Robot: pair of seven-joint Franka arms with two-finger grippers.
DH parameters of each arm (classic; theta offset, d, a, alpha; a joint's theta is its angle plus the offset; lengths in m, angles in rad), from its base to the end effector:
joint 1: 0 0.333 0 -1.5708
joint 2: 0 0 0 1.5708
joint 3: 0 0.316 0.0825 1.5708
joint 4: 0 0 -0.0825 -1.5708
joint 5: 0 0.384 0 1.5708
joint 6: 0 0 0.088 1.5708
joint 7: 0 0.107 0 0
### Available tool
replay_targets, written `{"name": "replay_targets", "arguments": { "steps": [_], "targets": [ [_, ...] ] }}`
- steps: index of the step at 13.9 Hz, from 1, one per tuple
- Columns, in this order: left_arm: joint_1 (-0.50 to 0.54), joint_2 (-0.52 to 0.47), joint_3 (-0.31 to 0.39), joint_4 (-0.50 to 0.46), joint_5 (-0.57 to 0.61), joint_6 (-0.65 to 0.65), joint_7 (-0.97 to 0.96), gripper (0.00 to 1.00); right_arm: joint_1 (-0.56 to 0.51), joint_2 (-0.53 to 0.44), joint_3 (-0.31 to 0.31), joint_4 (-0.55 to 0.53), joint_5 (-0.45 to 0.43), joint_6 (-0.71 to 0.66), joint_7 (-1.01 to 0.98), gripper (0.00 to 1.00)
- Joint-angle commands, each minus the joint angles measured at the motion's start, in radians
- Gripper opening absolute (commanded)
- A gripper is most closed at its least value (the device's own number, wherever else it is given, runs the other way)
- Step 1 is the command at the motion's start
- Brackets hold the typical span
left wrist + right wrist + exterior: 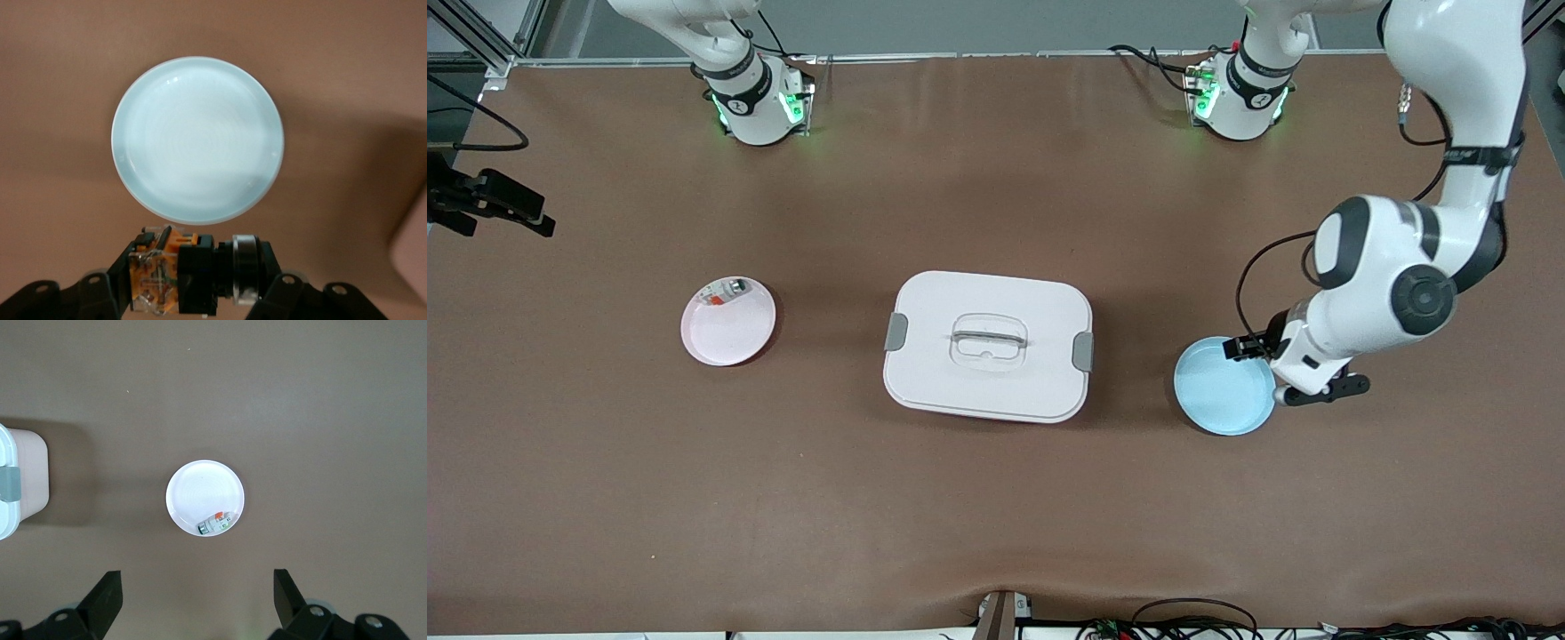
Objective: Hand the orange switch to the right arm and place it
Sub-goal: 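Close the left gripper on the orange switch and lift it, then carry the switch with the left gripper while the right gripper approaches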
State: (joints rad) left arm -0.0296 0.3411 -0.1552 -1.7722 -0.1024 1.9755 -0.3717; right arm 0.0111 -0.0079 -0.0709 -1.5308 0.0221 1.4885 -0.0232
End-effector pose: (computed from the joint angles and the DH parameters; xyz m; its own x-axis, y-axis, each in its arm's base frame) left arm 0.6169 -0.1149 0.3605 0.9577 0.2259 -0.1784 0.2429 -0.9668 0.0797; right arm 0.5431 -0.0302 0.6405 0.9988 -0.0347 -0.0339 -0.0355 -0.9991 -0.0234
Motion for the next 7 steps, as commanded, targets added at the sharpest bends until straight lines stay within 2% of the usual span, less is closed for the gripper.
{"name": "replay_targets", "arguments": {
  "steps": [1,5,7],
  "targets": [
    [0.004,-0.031,-0.007,0.118,-0.065,-0.168,-0.105,0.27,-0.008,-0.011,0.000,-0.005,-0.011,0.006,0.002,1.00],
    [0.011,-0.033,-0.006,0.318,-0.218,-0.397,-0.235,0.27,-0.036,0.000,0.000,-0.003,-0.010,0.004,-0.003,1.00],
    [0.008,-0.037,-0.012,0.349,-0.278,-0.425,-0.342,0.27,-0.043,0.043,0.000,-0.002,0.002,0.001,-0.003,1.00]
  ]
}}
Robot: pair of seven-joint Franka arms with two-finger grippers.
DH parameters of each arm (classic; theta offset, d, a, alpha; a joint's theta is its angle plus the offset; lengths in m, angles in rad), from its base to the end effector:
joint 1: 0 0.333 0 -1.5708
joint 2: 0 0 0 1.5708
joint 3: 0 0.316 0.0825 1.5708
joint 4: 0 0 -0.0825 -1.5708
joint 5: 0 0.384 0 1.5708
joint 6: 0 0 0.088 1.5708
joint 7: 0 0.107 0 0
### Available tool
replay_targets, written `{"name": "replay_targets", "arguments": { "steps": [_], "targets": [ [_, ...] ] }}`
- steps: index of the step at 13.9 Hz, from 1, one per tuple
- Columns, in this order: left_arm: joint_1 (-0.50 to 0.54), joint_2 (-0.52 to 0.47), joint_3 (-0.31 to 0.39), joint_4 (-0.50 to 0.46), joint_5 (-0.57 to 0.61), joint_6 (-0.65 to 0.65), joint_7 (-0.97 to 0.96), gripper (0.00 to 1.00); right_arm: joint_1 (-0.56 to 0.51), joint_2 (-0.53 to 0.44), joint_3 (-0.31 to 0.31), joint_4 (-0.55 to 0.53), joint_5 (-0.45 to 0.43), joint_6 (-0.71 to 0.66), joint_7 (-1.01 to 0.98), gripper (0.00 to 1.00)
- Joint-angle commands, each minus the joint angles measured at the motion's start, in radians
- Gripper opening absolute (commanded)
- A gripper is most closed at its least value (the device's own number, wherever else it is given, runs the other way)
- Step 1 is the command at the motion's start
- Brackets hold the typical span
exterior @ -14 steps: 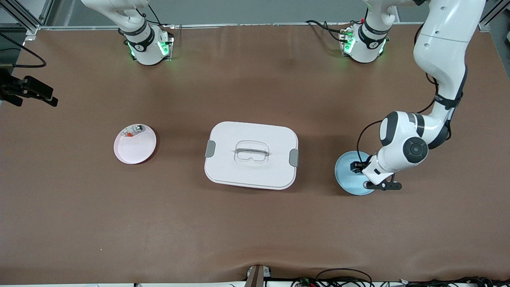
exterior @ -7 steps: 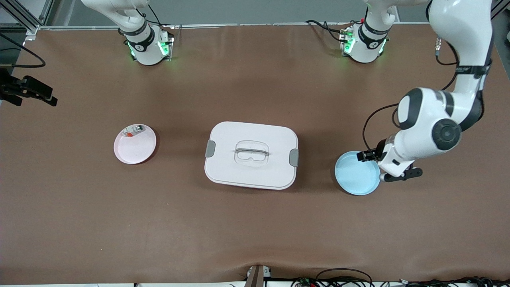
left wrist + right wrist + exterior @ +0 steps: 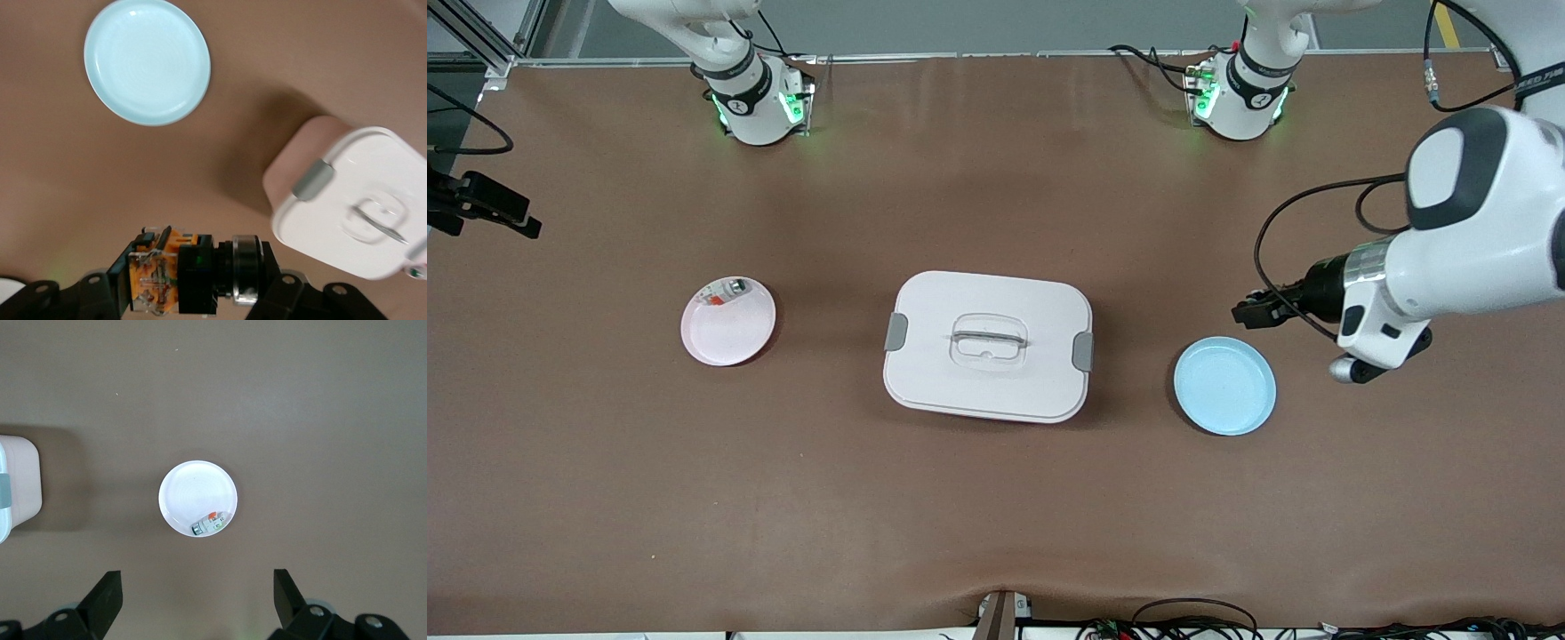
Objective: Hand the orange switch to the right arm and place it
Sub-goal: 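Carry the switch with the left gripper while the right gripper approaches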
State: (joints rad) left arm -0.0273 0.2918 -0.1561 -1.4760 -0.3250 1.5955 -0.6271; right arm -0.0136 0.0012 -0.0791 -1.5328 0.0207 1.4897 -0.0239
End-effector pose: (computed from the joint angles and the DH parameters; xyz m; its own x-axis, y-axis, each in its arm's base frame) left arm 0.6171 -0.1365 0.5060 0.8464 0.4049 -0.3459 0.4854 -0.8538 0.1883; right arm 0.5446 -0.0482 0.6347 0.9968 -0.0670 -0.0438 -0.0680 -0.9975 -0.0216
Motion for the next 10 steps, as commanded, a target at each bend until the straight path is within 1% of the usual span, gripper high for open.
{"name": "replay_targets", "arguments": {
  "steps": [1,2,3,6,7,8,10],
  "targets": [
    [0.000,0.003,-0.013,0.052,-0.098,-0.043,-0.176,0.27,-0.025,0.034,0.009,0.000,0.007,0.001,-0.019,1.00],
    [-0.008,-0.002,-0.019,0.052,-0.147,-0.043,-0.275,0.27,-0.023,0.033,0.010,0.006,0.002,0.001,-0.072,1.00],
    [-0.010,-0.002,-0.043,0.052,-0.191,-0.039,-0.380,0.27,-0.022,0.034,0.012,0.006,-0.007,-0.011,-0.108,1.00],
    [-0.010,0.000,-0.133,0.059,-0.236,0.021,-0.628,0.27,-0.023,0.031,0.015,0.005,0.015,-0.020,-0.105,1.00],
    [-0.010,0.000,-0.175,0.059,-0.241,0.062,-0.704,0.27,-0.023,0.031,0.013,0.002,0.063,-0.023,-0.099,1.00],
    [-0.010,0.000,-0.213,0.059,-0.241,0.114,-0.771,0.27,-0.025,0.028,0.012,-0.010,0.131,-0.023,-0.097,1.00],
    [-0.013,0.007,-0.293,0.059,-0.241,0.210,-0.867,0.27,-0.017,0.025,0.015,-0.023,0.201,-0.016,-0.024,1.00]
  ]
}}
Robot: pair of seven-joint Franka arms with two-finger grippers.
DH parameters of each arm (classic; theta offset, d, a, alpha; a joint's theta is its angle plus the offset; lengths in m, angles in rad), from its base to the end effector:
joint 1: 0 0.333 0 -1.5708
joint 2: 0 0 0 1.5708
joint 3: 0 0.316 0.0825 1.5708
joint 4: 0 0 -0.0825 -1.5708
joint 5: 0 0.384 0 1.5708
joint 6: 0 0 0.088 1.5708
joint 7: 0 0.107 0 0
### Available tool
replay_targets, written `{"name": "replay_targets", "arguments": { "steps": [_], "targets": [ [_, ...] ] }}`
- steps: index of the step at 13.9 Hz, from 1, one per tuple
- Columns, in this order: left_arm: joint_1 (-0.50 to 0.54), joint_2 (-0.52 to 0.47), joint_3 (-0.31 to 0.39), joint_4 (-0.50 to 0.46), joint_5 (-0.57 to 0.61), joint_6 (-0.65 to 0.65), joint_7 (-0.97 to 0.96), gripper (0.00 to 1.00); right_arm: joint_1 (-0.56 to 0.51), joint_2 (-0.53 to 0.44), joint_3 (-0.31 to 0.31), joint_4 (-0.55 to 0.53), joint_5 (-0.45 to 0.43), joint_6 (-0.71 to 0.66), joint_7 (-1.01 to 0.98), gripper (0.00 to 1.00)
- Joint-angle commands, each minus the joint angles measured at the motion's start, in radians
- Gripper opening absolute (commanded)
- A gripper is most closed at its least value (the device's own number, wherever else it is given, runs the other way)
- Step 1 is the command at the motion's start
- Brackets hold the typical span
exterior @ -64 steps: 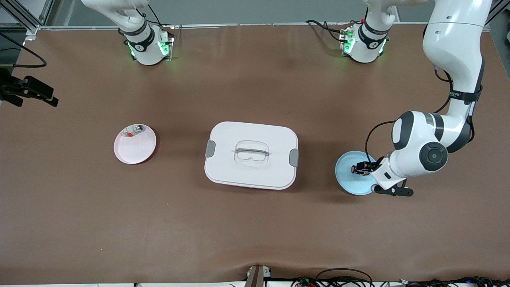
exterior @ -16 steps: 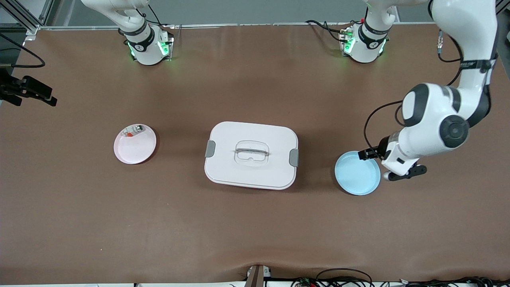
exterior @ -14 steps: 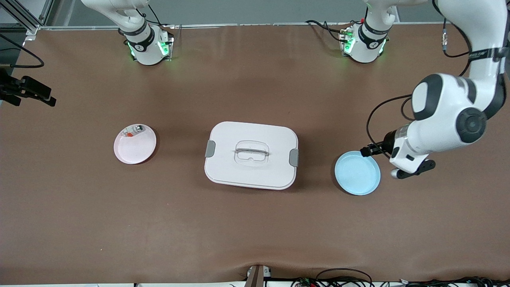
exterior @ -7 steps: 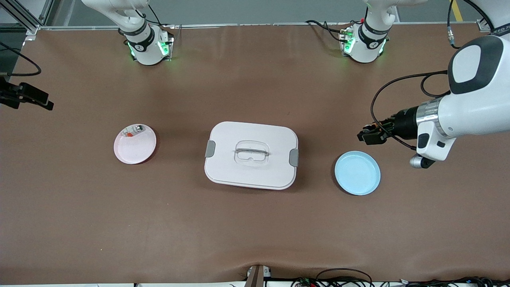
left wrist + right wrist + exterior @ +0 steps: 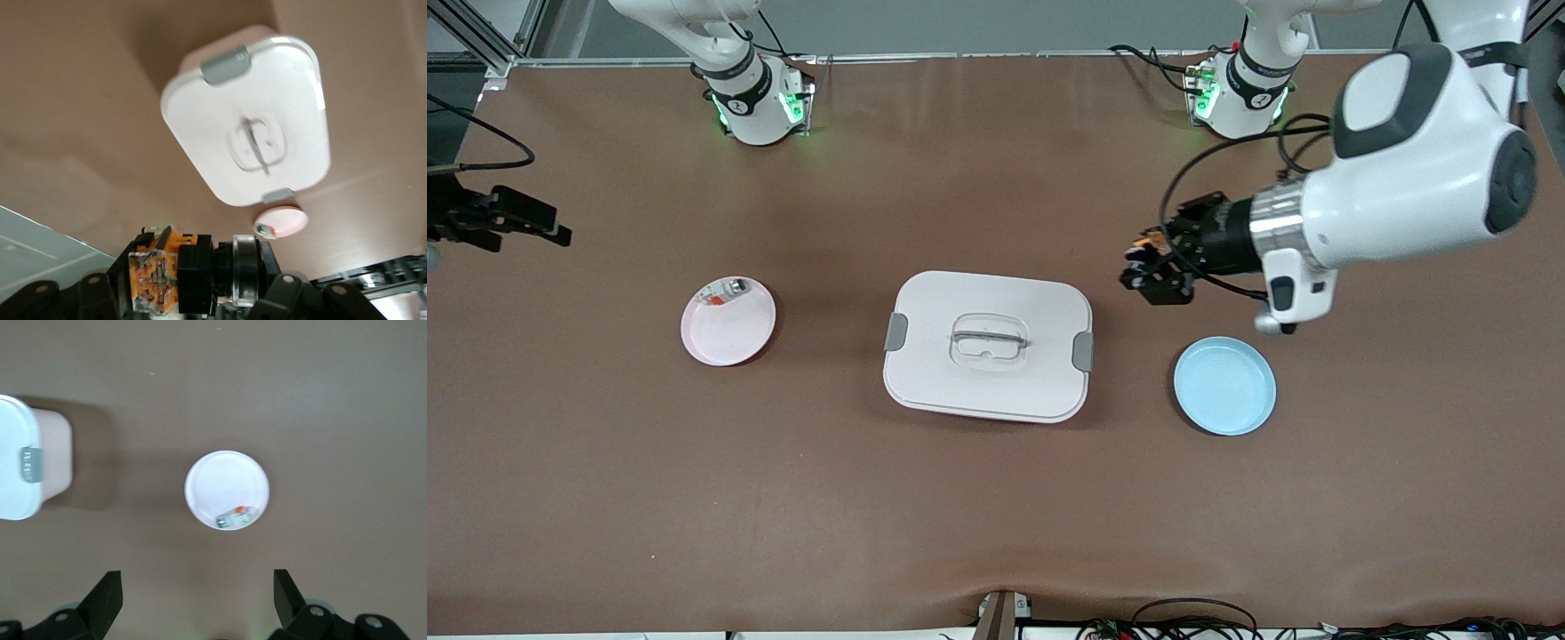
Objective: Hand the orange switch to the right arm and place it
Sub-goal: 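Carry the switch with the left gripper while the right gripper approaches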
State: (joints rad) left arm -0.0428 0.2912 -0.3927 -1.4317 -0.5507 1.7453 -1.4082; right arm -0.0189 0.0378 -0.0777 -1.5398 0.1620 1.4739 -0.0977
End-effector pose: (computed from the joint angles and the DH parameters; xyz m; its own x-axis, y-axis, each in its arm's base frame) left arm 0.5840 -0.2855 0.5611 0.4099 0.6870 -0.6000 0.8920 -0.4393 0.1064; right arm 0.5546 -0.0343 0.6115 0.9962 0.0156 -0.0862 0.0009 -0.9859 -0.1676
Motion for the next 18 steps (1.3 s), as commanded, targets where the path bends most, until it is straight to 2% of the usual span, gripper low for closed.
{"name": "replay_targets", "arguments": {
  "steps": [1,4,7,12,14,18],
  "targets": [
    [-0.005,0.013,-0.089,0.013,-0.012,0.110,-0.131,0.27,-0.003,-0.013,0.018,-0.016,0.097,0.005,0.140,1.00],
    [-0.095,0.020,-0.100,0.011,-0.012,0.236,-0.295,0.27,0.053,-0.032,0.018,-0.028,0.201,0.032,0.266,1.00],
    [-0.156,0.019,-0.101,0.013,-0.017,0.337,-0.423,0.27,0.065,-0.088,0.019,-0.120,0.373,0.110,0.309,1.00],
    [-0.221,0.023,-0.103,0.013,-0.015,0.467,-0.578,0.27,0.227,-0.189,0.024,-0.317,0.505,0.417,0.326,1.00],
    [-0.241,0.034,-0.103,0.013,-0.015,0.476,-0.589,0.27,0.295,-0.205,0.024,-0.362,0.530,0.514,0.372,1.00],
    [-0.261,0.054,-0.101,0.011,-0.009,0.510,-0.643,0.27,0.445,-0.202,0.024,-0.364,0.530,0.678,0.574,1.00]
  ]
}}
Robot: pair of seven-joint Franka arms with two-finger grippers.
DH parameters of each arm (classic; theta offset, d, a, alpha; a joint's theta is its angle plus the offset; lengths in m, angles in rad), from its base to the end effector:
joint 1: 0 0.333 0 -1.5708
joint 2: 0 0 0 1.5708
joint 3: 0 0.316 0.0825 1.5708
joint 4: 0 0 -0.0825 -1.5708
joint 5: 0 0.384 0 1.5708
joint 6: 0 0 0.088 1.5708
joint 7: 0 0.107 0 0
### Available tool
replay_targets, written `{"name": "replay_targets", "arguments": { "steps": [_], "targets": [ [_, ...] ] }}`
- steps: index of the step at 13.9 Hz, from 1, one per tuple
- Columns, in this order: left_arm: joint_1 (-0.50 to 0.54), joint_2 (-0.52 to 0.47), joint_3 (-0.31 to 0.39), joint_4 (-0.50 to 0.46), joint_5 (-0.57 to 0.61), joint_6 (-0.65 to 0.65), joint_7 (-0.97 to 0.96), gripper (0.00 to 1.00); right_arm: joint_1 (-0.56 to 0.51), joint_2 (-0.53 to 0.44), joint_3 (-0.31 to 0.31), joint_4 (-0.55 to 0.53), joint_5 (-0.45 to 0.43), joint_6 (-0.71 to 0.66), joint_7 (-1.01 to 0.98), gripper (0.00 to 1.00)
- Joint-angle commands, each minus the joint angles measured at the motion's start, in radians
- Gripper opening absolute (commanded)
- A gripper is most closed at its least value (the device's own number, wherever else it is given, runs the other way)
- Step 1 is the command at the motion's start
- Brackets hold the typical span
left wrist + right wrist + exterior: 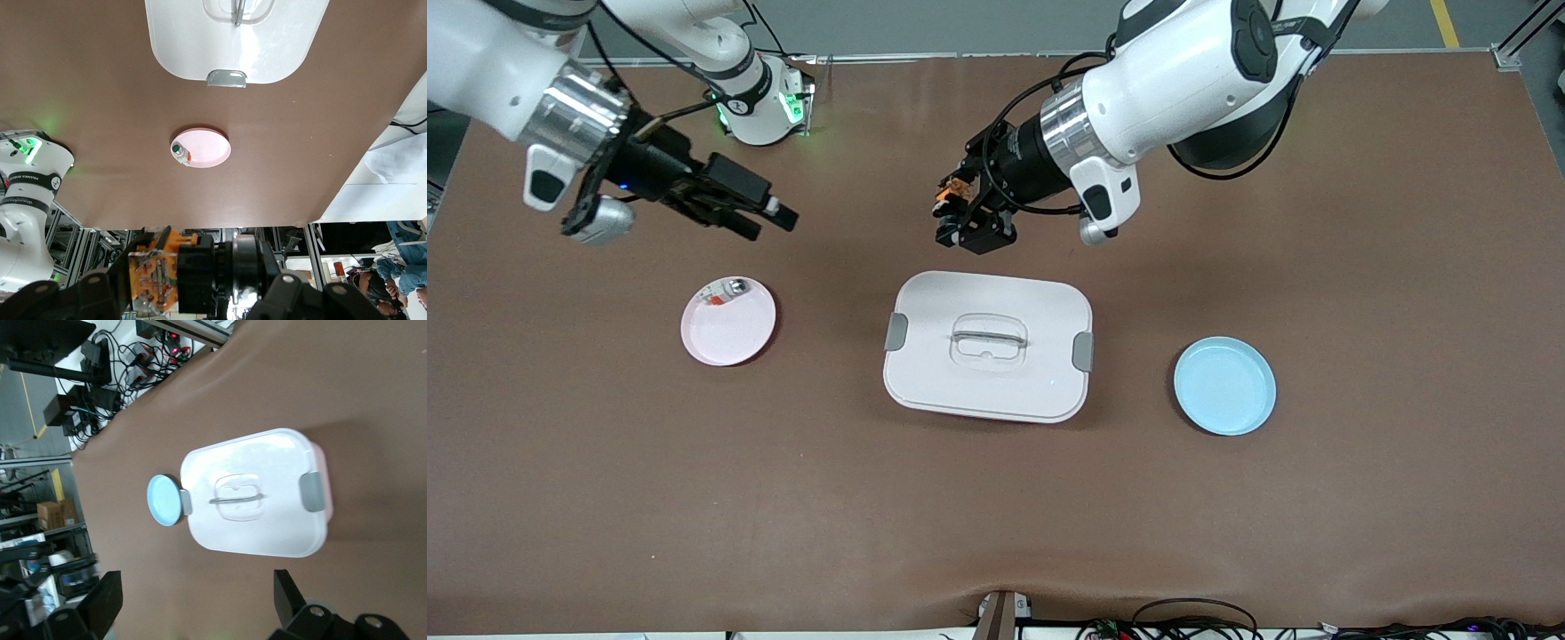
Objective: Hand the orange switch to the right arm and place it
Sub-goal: 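Carry the switch with the left gripper while the right gripper approaches, then grasp the switch with the right gripper from the left gripper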
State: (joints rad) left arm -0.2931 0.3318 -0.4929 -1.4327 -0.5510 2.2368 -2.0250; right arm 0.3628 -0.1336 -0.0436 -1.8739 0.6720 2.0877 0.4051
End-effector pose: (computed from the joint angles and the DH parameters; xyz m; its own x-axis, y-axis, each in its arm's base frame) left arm 0.5170 -0.4615 0.5862 0.0324 0.6853 -0.7275 0.9995 -0.0195 0.0262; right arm 0.5159 0.2015 0.6138 0.9510 -0.3078 -0.0298 -0.2501 -0.7086 -0.6598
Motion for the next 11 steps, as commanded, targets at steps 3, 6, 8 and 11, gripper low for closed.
{"name": "replay_targets", "arguments": {
  "steps": [3,6,8,11],
  "targets": [
    [-0.021,0.015,-0.001,0.012,-0.004,0.018,-0.026,0.27,0.103,-0.023,-0.009,-0.025,0.020,0.092,0.081,1.00],
    [-0.020,0.012,-0.001,0.012,-0.004,0.018,-0.027,0.27,0.148,-0.011,-0.010,-0.021,0.018,0.083,0.066,1.00],
    [-0.021,0.013,-0.001,0.012,-0.003,0.020,-0.026,0.27,0.191,0.023,-0.010,-0.005,0.012,0.087,0.070,1.00],
    [-0.021,0.012,-0.001,0.012,-0.003,0.018,-0.026,0.27,0.208,0.058,-0.010,0.022,0.012,0.083,0.078,1.00]
  ]
}}
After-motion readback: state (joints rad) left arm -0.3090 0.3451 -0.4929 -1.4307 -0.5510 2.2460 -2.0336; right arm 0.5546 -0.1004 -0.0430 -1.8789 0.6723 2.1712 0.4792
